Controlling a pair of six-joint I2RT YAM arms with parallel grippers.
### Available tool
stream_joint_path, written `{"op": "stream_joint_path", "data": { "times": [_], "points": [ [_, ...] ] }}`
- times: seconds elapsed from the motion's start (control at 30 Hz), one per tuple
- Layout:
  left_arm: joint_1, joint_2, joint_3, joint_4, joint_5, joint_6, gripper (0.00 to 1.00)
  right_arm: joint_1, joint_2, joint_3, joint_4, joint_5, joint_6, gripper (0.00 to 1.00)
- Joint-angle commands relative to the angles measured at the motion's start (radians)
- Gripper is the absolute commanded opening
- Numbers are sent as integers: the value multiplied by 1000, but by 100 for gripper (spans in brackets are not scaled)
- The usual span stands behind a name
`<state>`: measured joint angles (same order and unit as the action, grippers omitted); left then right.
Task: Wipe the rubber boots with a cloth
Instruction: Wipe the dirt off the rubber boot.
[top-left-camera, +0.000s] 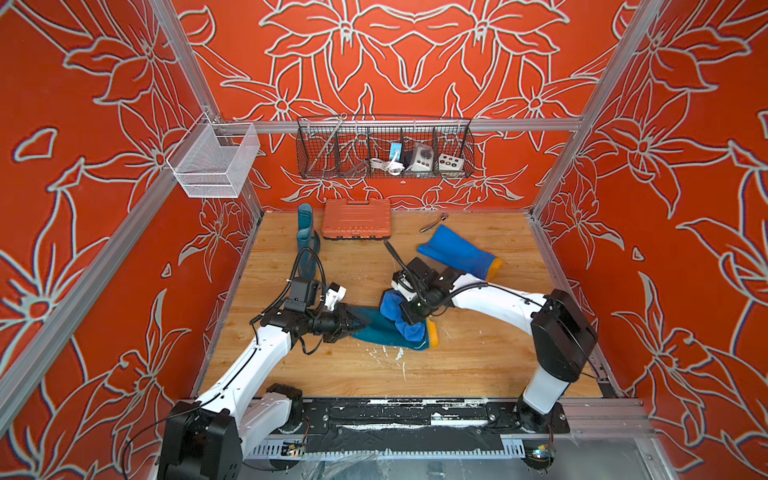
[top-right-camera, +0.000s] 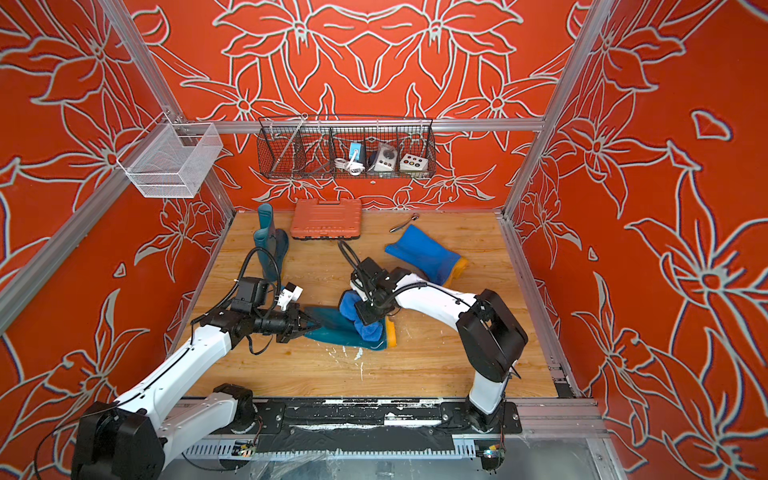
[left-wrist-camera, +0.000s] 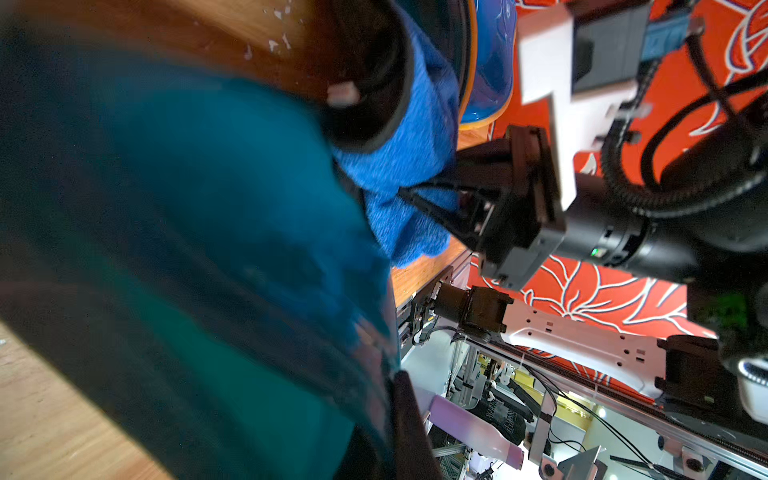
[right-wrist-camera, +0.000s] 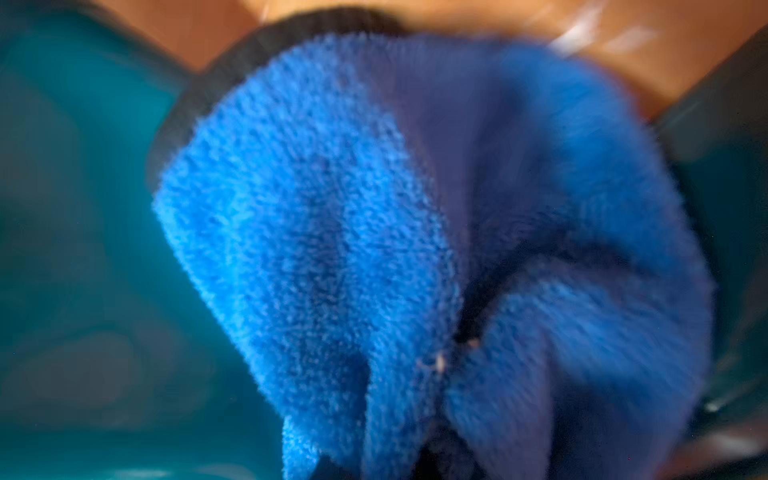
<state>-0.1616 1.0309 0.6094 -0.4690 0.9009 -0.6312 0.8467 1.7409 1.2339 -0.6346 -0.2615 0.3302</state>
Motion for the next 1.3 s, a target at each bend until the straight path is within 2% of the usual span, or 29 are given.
{"op": "stream_joint_path", "data": {
  "times": [0.0, 0.13, 0.2, 0.27, 0.4, 0.53, 0.63, 0.73, 0.87, 0.93, 1.0, 1.07, 1.27],
  "points": [
    [5, 3, 15, 15, 30, 17, 0, -47, 10, 67, -71, 116, -39, 0],
    [5, 11, 15, 21, 36, 18, 0, -158, 113, 299, -158, 146, -110, 0],
    [5, 7, 19, 14, 35, 22, 0, -171, 153, 401, -206, 155, -128, 0],
    [5, -1, 24, 0, 26, 28, 0, -157, 158, 439, -216, 131, -126, 0],
    [5, -8, 13, 25, 16, 8, 0, -64, 96, 323, -183, 103, -93, 0],
    [5, 10, 13, 32, 20, 10, 0, 66, -63, 119, -142, 117, 4, 0],
    [6, 32, 21, 32, 15, 23, 0, 103, -173, -27, -96, 82, 58, 0],
    [7, 67, 50, 25, 25, 37, 0, 61, -243, -96, -116, 178, 41, 0],
    [7, 72, 81, 3, 23, 45, 0, -127, -263, -90, -107, 114, -7, 0],
    [7, 58, 85, -8, 12, 43, 0, -167, -244, -40, -117, 117, -41, 0],
    [6, 42, 78, -10, 5, 34, 0, -164, -220, 5, -143, 96, -51, 0],
    [7, 27, 67, -3, 1, 18, 0, -139, -227, -32, -110, 55, -11, 0],
    [7, 8, 46, 29, -1, -24, 0, 78, -314, -262, 1, 40, 174, 0]
  ]
}}
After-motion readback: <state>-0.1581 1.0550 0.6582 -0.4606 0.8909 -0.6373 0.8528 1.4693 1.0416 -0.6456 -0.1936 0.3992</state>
